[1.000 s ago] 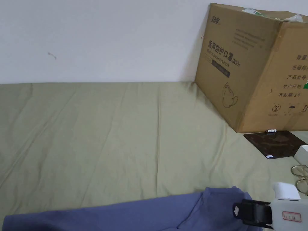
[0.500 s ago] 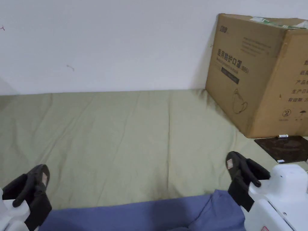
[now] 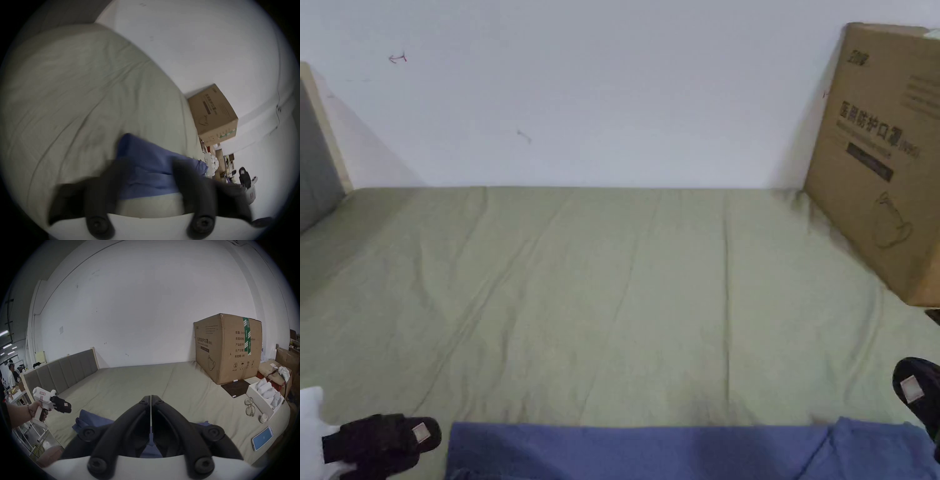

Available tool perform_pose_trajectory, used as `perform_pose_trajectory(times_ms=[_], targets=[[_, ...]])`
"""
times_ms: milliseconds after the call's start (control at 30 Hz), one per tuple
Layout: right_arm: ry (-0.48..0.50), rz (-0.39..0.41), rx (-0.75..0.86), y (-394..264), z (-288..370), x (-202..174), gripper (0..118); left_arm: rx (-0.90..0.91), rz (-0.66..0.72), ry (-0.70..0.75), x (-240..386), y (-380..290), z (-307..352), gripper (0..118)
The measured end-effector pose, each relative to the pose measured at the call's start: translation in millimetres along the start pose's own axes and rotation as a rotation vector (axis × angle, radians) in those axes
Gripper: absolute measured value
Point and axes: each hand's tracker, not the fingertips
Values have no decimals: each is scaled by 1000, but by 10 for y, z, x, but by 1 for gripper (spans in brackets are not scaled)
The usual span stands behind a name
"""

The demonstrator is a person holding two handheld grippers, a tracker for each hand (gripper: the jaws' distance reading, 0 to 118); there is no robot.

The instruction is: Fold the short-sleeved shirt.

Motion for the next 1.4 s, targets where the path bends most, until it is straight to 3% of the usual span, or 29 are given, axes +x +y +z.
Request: perform_pose_trajectory(times_ms=[33,67,100,200,300,367,467,500,533,567,600,700,733,800,833,867,933,1033,1100,1133,1200,1233,1300,1400], targets=[[-5,3,-7,-14,-26,-21,1,8,47,-30,-172,1,-96,104],[-17,4,-17,-25,-57,-39,1,-13,92,-49,-303,-16,-172,118],[-24,2,-41,-37,-101,-67,1,-37,158,-89,-483,-55,-256,114],[6,-52,-110,-29,-244,-116,1,-19,326,-244,-763,-101,-586,118],[6,-62,-146,-62,-423,33,1,-69,410,-386,-807,-214,-800,118],[-1,-59,-155,-28,-492,-24,1,-64,277,-536,-683,-181,-1016,118],[12,-77,-168,5,-590,-78,1,-163,253,-587,-482,-260,-1228,118],[20,-89,-174,-8,-609,-61,1,-162,166,-535,-421,-292,-1271,113],[26,-99,-179,-13,-626,-63,1,-145,100,-494,-393,-323,-1270,98],[30,-103,-182,-17,-636,-71,1,-114,69,-461,-495,-235,-1259,62],[34,-105,-186,-24,-646,-78,1,-82,44,-400,-544,-257,-1251,8],[51,-89,-204,-95,-663,-87,1,-46,69,53,-1067,-384,-1238,7],[50,-78,-221,-117,-680,-87,1,-29,224,-257,-839,-352,-1286,7],[42,-64,-258,-140,-698,-131,1,-19,256,-120,-735,-350,-1269,8],[46,-60,-269,-128,-705,-125,1,-38,204,-290,-498,-319,-1232,8],[52,-58,-279,-102,-708,-115,1,-26,151,-314,-297,-330,-1171,8],[91,-47,-271,-11,-675,-121,1,-25,-209,54,4,-344,-915,8],[99,-38,-212,103,-586,-57,1,22,-627,396,485,-487,-615,8],[108,-63,-198,136,-557,17,1,64,-874,728,659,-644,-550,8],[113,-79,-192,135,-545,56,1,68,-949,819,690,-691,-543,8],[120,-95,-193,100,-526,90,1,43,-879,709,805,-697,-468,8],[120,-98,-198,73,-522,130,1,40,-789,549,926,-657,-434,8],[113,-97,-205,11,-500,167,1,56,-684,379,1193,-701,-442,9],[109,-112,-220,-60,-436,241,1,-8,-616,208,1662,-759,-719,9]])
